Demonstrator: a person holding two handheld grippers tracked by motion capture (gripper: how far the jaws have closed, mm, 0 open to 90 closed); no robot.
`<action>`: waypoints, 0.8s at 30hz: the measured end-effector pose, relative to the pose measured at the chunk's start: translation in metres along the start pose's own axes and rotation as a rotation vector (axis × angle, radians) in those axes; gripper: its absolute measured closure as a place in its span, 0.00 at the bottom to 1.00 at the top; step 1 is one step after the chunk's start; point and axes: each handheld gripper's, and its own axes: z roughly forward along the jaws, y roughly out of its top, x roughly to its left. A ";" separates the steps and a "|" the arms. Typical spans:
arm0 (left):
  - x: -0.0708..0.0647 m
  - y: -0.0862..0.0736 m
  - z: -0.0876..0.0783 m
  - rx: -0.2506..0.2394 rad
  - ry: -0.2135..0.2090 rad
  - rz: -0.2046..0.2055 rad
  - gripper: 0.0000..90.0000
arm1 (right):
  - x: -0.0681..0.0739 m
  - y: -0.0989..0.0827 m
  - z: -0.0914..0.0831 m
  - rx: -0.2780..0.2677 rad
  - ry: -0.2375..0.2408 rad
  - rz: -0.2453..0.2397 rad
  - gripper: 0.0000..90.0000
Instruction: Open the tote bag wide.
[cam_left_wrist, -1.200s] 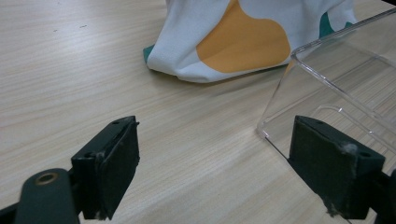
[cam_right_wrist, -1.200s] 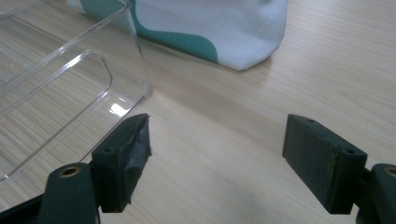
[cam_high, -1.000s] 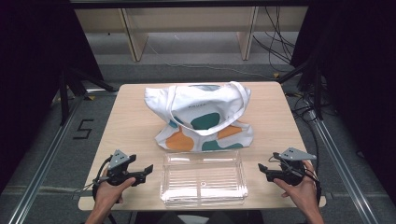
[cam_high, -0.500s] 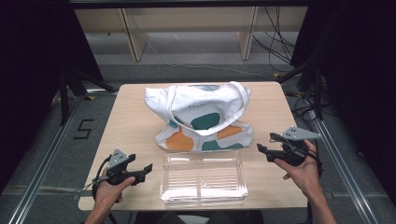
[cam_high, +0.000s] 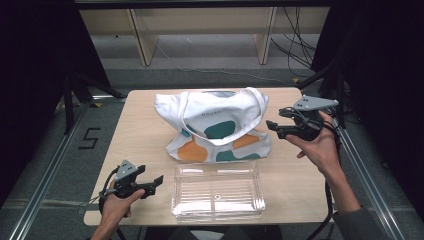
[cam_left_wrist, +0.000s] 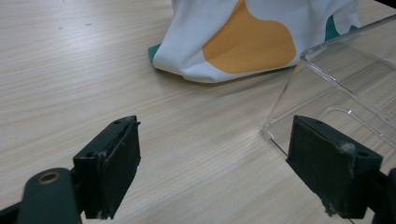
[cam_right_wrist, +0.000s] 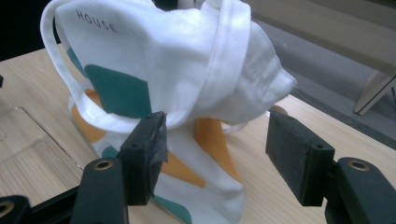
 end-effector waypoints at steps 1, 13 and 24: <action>0.000 0.000 0.000 0.002 0.001 0.002 0.18 | 0.000 0.007 0.004 0.020 0.010 0.015 0.45; 0.001 0.000 0.000 0.007 0.003 -0.009 0.18 | -0.005 0.065 0.023 0.027 -0.033 -0.070 0.48; 0.000 0.001 0.000 0.007 -0.014 -0.002 0.18 | 0.004 0.101 0.060 0.114 -0.037 -0.134 0.54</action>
